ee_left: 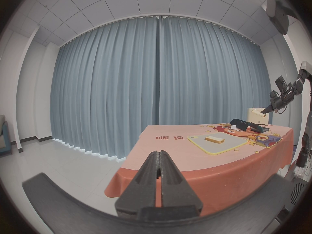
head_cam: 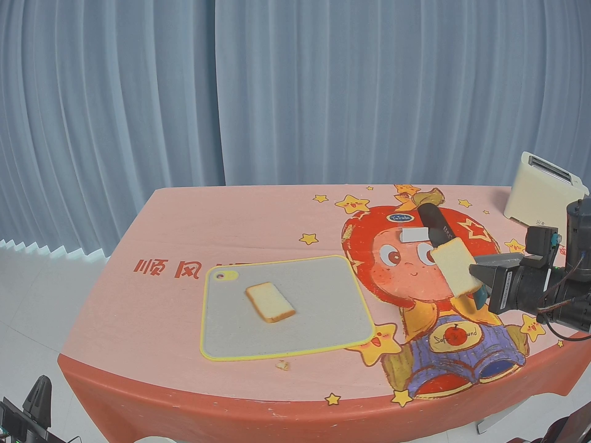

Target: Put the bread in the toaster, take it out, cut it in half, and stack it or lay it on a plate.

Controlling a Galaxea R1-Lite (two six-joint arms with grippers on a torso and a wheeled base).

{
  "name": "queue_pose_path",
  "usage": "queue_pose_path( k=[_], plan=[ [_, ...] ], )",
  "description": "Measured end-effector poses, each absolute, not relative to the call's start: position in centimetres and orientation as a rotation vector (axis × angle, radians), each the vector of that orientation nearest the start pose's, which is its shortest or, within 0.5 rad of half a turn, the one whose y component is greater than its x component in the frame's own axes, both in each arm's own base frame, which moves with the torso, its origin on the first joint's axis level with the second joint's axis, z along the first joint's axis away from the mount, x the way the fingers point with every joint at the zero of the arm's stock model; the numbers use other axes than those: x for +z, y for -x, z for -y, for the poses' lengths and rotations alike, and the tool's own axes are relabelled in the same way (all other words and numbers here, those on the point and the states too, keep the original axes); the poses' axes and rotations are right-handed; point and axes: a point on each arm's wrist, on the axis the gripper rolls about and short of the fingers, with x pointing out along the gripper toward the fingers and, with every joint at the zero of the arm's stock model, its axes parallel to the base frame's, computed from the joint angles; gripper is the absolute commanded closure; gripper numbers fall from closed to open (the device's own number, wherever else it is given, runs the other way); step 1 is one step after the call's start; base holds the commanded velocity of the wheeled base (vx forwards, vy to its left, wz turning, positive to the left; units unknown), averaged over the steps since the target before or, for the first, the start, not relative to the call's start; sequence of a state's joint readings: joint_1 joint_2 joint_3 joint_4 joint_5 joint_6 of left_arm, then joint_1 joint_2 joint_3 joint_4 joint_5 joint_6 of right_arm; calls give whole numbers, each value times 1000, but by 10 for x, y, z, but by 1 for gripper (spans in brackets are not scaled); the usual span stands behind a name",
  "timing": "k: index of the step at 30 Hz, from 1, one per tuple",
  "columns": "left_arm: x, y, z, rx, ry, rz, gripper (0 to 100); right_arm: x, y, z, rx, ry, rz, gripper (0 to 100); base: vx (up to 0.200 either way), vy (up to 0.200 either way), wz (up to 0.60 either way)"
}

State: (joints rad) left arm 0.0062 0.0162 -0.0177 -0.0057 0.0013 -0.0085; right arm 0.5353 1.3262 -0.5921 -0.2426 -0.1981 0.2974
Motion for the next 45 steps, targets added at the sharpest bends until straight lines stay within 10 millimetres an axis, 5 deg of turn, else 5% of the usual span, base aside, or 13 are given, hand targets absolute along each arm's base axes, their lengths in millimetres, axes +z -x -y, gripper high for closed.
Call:
queue_pose_path(
  k=[17, 45],
  plan=[
    [81, 23, 0, 8, 9, 7, 100, 180, -174, -96, 247, -111, -512, 100, 0, -200, 0],
    [81, 23, 0, 8, 8, 7, 100, 172, -185, -92, 178, -110, -539, 100, 0, 0, 0]
  ],
)
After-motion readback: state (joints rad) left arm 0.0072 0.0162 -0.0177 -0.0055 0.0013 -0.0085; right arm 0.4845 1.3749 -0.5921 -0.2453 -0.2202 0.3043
